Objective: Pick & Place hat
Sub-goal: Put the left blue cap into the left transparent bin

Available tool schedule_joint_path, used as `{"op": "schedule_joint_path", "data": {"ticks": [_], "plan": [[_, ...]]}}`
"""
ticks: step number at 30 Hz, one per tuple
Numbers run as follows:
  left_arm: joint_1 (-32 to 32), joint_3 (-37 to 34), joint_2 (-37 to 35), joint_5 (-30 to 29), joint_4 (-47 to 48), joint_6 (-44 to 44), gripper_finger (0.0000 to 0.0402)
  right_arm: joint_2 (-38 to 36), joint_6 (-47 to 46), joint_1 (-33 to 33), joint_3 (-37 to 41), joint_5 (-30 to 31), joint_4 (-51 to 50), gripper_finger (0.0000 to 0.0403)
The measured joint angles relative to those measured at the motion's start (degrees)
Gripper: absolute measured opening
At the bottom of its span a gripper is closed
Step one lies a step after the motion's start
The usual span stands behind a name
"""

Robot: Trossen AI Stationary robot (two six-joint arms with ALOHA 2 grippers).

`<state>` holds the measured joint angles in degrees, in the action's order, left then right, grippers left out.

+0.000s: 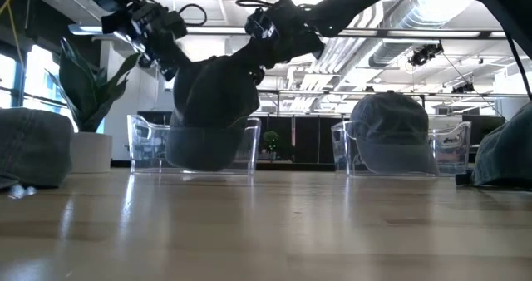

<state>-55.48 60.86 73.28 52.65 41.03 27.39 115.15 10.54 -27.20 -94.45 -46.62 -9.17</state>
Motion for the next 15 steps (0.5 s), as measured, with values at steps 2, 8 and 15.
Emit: {"op": "schedule_joint_path", "data": {"ticks": [2, 8, 15], "plan": [[0.04, 0.00, 0.00, 2.43, -1.73, -1.94, 0.0028, 0.00, 0.31, 0.04, 0.00, -0.47, 0.30, 0.0021], [3.19, 0.00, 0.17, -0.53, -6.94, -2.31, 0.0125, 0.00, 1.81, -0.07, 0.00, -1.37, 0.41, 0.0010], [7.98, 0.04, 2.11, -9.61, -8.44, 1.40, 0.0248, 0.00, 3.90, -0.03, 0.00, -2.69, 1.43, 0.0007]]}}
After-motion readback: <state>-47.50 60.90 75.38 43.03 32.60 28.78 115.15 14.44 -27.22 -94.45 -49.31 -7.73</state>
